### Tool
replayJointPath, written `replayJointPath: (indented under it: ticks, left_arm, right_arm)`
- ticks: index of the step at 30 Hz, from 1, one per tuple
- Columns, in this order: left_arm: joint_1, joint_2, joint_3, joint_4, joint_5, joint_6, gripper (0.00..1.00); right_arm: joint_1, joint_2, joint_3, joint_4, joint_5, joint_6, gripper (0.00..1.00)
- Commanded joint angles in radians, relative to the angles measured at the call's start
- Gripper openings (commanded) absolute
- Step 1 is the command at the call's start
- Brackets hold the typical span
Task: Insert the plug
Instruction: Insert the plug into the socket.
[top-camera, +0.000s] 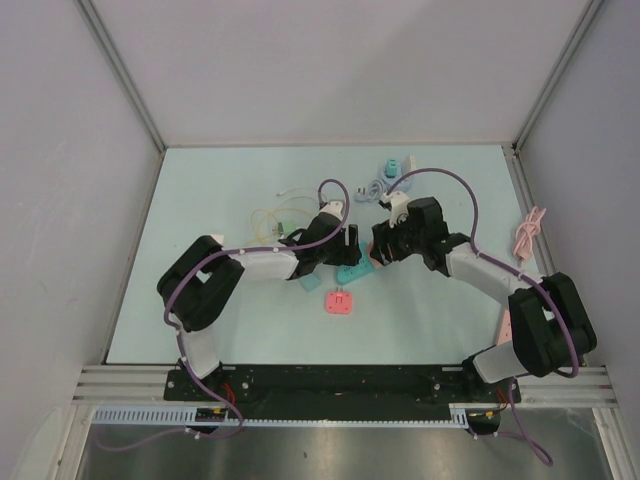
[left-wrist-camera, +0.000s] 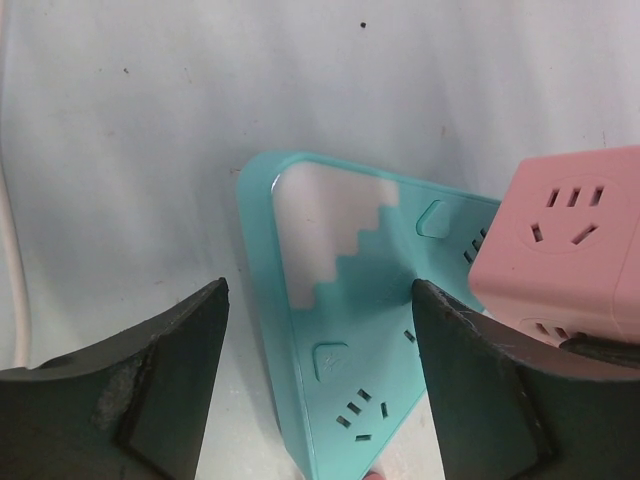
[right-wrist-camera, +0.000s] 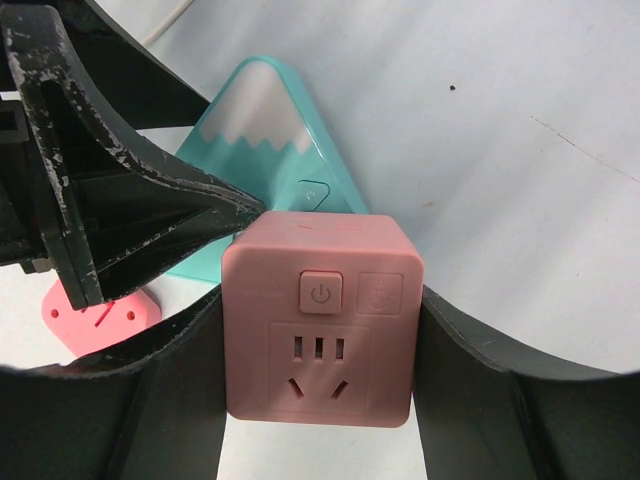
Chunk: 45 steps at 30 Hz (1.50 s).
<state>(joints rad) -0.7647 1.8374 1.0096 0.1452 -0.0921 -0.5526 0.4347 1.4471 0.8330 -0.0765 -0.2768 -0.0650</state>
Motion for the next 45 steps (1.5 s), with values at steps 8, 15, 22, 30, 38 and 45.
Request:
replayJointPath:
  ticks: [8, 15, 22, 30, 38, 45]
  left_arm:
    - [0.001, 0.033, 0.015, -0.027, 0.005, -0.020, 0.78]
    - [0.001, 0.036, 0.009, -0.019, 0.017, -0.026, 0.76]
    - [0.019, 0.014, -0.022, -0.007, 0.017, -0.030, 0.66]
    - [0.048, -0.003, -0.059, 0.025, 0.055, -0.035, 0.55]
    - [0.054, 0.023, -0.051, 0.021, 0.057, -0.041, 0.51]
    - [0.057, 0.033, -0.049, 0.019, 0.066, -0.043, 0.51]
  right_arm:
    - [0.038, 0.032, 0.044, -0.003, 0.083, -0.030, 0.00]
    - [0.062, 0.070, 0.043, -0.042, 0.145, -0.047, 0.00]
    - [0.059, 0.099, 0.066, -0.078, 0.169, -0.081, 0.00]
    - [0.070, 0.182, 0.121, -0.149, 0.188, -0.116, 0.00]
    - [0.088, 0.251, 0.130, -0.204, 0.223, -0.114, 0.00]
    - [0.095, 0.311, 0.132, -0.216, 0.232, -0.121, 0.00]
